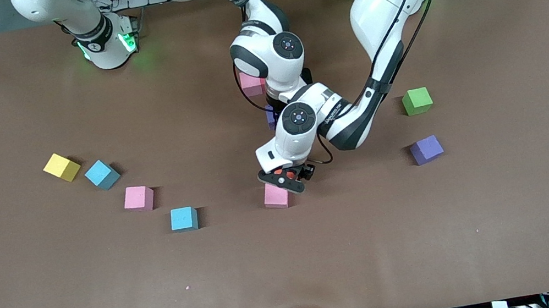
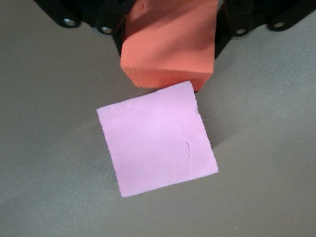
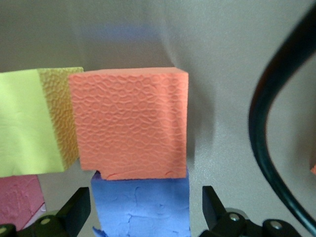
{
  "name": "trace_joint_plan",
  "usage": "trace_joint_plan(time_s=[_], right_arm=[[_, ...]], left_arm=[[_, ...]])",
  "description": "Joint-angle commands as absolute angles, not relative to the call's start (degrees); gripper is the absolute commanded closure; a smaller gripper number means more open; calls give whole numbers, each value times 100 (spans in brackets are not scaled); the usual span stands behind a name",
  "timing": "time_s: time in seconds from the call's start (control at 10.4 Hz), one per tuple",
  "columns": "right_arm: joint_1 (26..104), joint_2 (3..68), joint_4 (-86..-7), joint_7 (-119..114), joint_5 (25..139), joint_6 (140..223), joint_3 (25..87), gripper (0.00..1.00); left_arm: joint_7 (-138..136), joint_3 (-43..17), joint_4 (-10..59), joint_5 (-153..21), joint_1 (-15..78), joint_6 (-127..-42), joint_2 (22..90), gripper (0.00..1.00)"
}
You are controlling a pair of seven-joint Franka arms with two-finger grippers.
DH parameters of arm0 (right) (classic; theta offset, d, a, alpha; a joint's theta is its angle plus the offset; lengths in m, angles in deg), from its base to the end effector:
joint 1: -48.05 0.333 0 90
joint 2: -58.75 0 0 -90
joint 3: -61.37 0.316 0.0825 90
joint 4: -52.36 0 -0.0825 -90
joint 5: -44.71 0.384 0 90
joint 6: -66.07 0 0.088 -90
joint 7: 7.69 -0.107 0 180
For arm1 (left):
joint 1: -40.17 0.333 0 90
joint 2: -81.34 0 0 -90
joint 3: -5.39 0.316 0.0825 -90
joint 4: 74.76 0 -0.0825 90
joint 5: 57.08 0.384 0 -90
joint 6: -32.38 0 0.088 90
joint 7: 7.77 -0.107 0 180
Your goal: Form number 2 with 11 blocks
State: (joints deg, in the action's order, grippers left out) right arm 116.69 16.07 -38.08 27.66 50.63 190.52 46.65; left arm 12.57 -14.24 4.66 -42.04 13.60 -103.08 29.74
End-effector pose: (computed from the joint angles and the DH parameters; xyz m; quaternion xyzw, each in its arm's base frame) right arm 0.3820 0.5688 0.2009 0.7127 0.6970 -0.0541 0.0573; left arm 0.5566 -0.4938 0.2010 0.9677 -0.2411 0.0381 0.0628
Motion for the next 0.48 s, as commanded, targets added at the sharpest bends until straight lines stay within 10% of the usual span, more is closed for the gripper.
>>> trace_joint_plan(time_s=[0.0,0.38], right_arm=[[11634,1638,-3685,2835,5148,18667,4678,0],[11599,1761,-3693,2931,5139,18464,4634,0]], left_arm=[[1279,-1403,442,-4065,1389,-10262,3071,96],[1288,-1464,469,-4161,1669,-9587,3509,100]])
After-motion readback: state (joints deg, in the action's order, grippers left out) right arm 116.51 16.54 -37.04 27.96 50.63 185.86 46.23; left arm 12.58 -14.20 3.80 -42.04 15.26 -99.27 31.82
